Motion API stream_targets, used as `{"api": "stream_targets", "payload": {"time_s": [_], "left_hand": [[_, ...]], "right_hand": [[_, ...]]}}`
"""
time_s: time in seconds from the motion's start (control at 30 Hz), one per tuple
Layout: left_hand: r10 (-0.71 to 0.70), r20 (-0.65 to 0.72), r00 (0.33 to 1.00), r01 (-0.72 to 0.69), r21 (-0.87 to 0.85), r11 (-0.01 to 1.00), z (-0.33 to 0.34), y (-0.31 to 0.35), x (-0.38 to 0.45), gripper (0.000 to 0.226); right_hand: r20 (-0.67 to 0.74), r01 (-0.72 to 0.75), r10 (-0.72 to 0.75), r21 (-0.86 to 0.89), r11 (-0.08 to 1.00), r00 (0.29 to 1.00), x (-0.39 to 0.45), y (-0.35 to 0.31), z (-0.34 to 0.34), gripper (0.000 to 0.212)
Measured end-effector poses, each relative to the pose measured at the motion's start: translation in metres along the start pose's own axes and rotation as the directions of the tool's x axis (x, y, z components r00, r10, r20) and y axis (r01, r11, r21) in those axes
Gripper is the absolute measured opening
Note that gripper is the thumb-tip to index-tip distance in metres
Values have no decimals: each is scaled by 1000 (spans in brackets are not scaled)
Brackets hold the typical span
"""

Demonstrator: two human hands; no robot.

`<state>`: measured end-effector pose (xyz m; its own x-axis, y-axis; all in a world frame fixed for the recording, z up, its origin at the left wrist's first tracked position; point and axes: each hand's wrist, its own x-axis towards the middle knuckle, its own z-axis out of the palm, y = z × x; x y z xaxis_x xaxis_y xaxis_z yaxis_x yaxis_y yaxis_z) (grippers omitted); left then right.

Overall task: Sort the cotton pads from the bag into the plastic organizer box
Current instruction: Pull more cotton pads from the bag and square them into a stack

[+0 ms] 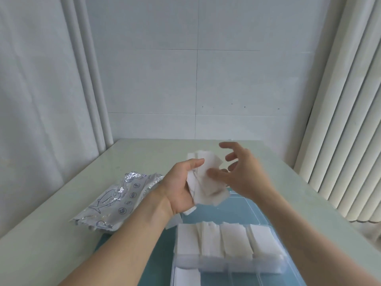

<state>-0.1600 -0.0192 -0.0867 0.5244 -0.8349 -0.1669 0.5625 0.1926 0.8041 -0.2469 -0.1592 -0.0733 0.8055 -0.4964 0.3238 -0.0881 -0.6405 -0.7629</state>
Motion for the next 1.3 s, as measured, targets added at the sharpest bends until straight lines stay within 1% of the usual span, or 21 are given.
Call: {"api": "stream_targets", "payload": {"time_s": [0.03, 0.07, 0.1, 0.13, 0.17, 0.23, 0.27, 0.3, 0.37, 0.4, 0.53, 0.57, 0.67, 0.77, 0.93, 1.03, 1.1, 1.23, 1.3], "left_hand": [[-20, 14, 1000, 20, 27, 999, -1, 1, 2, 37], [-44, 44, 998, 41, 54, 998, -2, 1, 3, 37], [-67, 91, 994, 60, 81, 995, -2, 2, 2, 37], [-91, 128, 988, 77, 109, 991, -4, 2, 3, 36], [-112, 156, 981, 90, 138, 986, -4, 3, 3, 35], [-161, 180, 970, 125, 196, 973, -8, 4, 5, 35], [-175, 189, 966, 130, 229, 965, -9, 6, 5, 36], [-186, 194, 963, 132, 260, 957, -10, 7, 6, 37], [-199, 178, 964, 135, 319, 938, -14, 8, 9, 39], [-204, 155, 967, 141, 344, 928, -16, 8, 12, 40], [-207, 104, 973, 149, 401, 904, -18, 3, 17, 42], [-199, 101, 975, 143, 403, 904, -18, 2, 18, 42], [-176, 96, 980, 125, 396, 910, -18, 4, 20, 41], [-172, 91, 981, 128, 365, 922, -18, 5, 18, 39], [-144, 74, 987, 109, 350, 930, -18, 5, 18, 36], [-120, 64, 991, 87, 380, 921, -17, 3, 19, 31], [-73, 42, 996, 52, 385, 922, -16, 2, 21, 28], [34, -76, 997, -2, 381, 925, -15, -2, 26, 24], [77, -122, 990, -26, 371, 928, -14, -3, 27, 21]], "right_hand": [[-23, 54, -54, 3, 999, 998, 3, 3, -1, 42], [-40, 101, -101, -7, 995, 994, 7, 5, -2, 30], [-45, 135, -136, -23, 991, 990, 8, 4, -4, 18], [-25, 157, -158, -33, 987, 987, 12, 5, -5, 14], [16, 169, -169, -34, 985, 986, 14, 4, -7, 16], [119, 167, -159, -62, 984, 980, 20, 7, -9, 28], [164, 171, -154, -92, 981, 974, 21, 7, -10, 29], [196, 172, -147, -119, 978, 970, 23, 9, -11, 26], [218, 165, -132, -142, 976, 967, 26, 13, -12, 15], [223, 150, -116, -142, 978, 968, 27, 15, -12, 15], [303, 46, -28, -51, 998, 953, 28, 19, -11, 25], [303, 28, -16, -37, 999, 953, 29, 20, -11, 23], [257, 25, -16, -34, 999, 966, 29, 21, -14, 11], [239, -3, 6, -15, 1000, 971, 31, 24, -20, 6], [240, -37, 18, 73, 997, 970, 33, 23, -26, 2], [134, -67, 49, 134, 989, 990, 34, 23, -22, 8], [65, -83, 72, 188, 979, 995, 34, 24, -16, 10], [-73, -88, 105, 209, 974, 992, 33, 30, -3, 11], [-84, -118, 141, 236, 965, 986, 34, 30, -3, 3]]}}
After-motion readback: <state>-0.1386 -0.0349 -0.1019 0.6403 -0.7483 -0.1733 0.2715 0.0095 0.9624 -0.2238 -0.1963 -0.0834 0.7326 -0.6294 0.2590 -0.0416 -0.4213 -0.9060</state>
